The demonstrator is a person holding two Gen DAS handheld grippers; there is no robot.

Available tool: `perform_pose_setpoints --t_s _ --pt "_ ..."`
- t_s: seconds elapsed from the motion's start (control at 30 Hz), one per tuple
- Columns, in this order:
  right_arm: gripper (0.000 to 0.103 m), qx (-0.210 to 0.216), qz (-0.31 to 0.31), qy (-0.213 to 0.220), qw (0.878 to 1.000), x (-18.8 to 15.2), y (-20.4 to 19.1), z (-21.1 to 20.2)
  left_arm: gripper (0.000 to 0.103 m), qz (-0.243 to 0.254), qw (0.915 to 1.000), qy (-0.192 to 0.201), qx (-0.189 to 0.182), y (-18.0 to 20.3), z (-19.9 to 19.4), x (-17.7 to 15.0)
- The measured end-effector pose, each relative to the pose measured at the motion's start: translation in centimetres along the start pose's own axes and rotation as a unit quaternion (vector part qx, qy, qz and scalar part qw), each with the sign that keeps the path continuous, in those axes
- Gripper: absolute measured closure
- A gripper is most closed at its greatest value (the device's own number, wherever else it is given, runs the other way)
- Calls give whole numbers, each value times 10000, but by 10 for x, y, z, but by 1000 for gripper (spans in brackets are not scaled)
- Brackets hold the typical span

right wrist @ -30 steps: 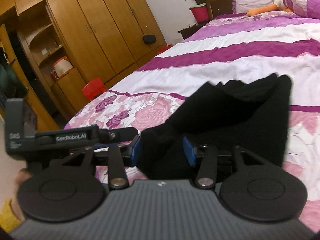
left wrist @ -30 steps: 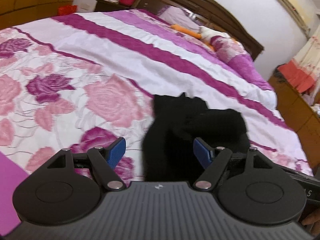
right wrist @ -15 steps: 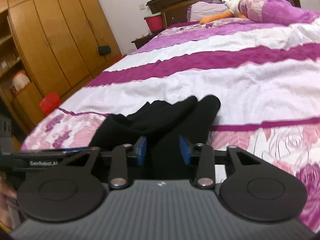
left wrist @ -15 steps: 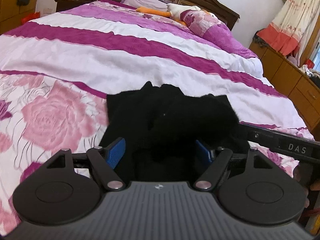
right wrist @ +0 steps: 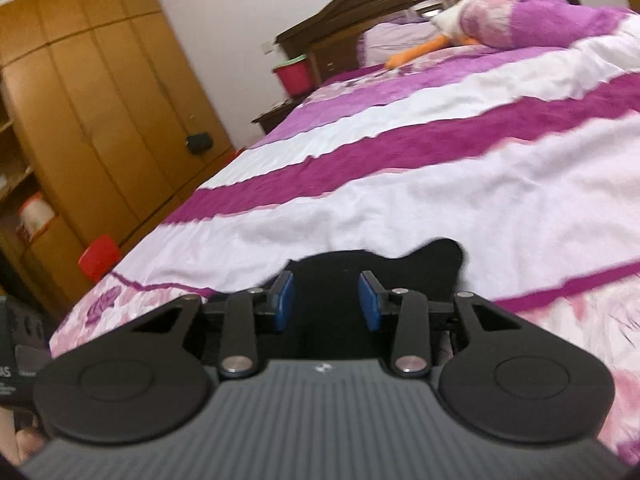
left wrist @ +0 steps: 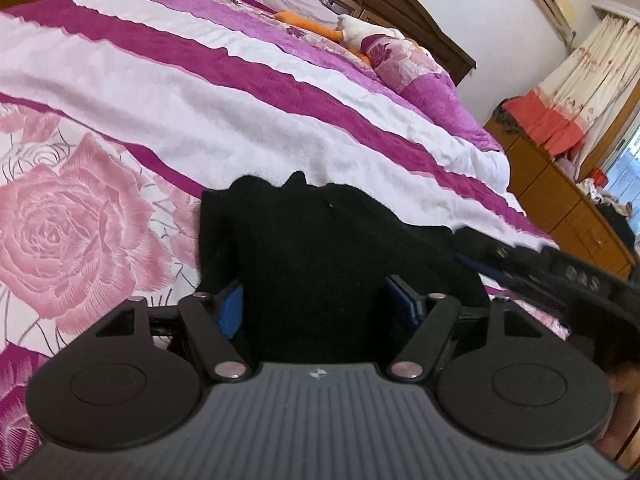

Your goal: Fold small clothes

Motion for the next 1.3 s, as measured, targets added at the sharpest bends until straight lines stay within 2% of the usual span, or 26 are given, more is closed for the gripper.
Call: perform_pose_setpoints --t_s 0.03,0.1,0.13,0.17,0.3,0.37,0.47,0.53,0.57,0.63,0.67,0.7,0.77,0.8,0.9,1.03,1.17,1.3 --pt "63 -26 70 39 10000 -2 5 -5 33 -27 10000 8 -28 0 1 -1" --pt "63 -18 228 104 9997 -7 15 -16 44 -57 10000 16 -70 1 3 -3" --pt "63 -14 322 133 9994 -11 21 -22 67 -79 9999 -4 -108 2 4 -4" --pt "63 -16 392 137 9991 -14 24 -27 81 -102 9999 -11 -120 2 5 -4" --pt "63 -39 498 148 9986 -23 33 -40 87 228 9993 285 -33 18 -9 2" --pt "63 -43 427 169 9989 -25 31 -46 88 289 9981 538 -105 25 -25 11" --pt "63 212 456 68 9987 -30 21 -54 88 473 9962 725 88 22 -41 26" --pt "63 539 496 -194 9971 -35 11 -52 88 466 9964 580 400 7 -40 27" --pt "63 569 389 -280 9972 -39 3 -50 87 443 9969 408 513 -1 -35 25" --pt "63 433 12 -300 9986 -48 -10 -43 86 279 9976 53 626 -19 -26 15" --pt "63 320 -148 -301 9989 -54 -15 -39 82 207 9977 11 647 -25 -25 10" --pt "63 257 -260 -307 9989 -59 -19 -36 80 150 9977 60 663 -29 -27 7" --pt "64 125 -558 -239 9981 -66 -26 -35 67 9 9979 126 631 -32 -35 6" --pt "64 51 -729 -187 9972 -68 -28 -37 66 -24 9979 122 639 -32 -39 6" --pt "64 -49 -855 -173 9962 -67 -28 -45 62 130 9978 96 638 -20 -55 7" --pt "63 -63 -894 -56 9960 -67 -27 -65 42 426 9977 -13 530 3 -82 -8" --pt "63 -68 -938 -185 9954 -80 -26 -75 40 673 9941 -276 810 14 -97 -33" --pt "64 -98 -863 -301 9958 -91 -22 -74 38 712 9885 -464 1249 -1 -94 -54"
Point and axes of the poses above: each gripper's, at about its wrist camera, not at the fingertips, and z roughly the way its jaws point, y to its right, x to its top, the point moved 4 cm from there along z, roughly the way its jaws point, and after that the axes turned 12 degrees about -x, right-handed, at the moved point
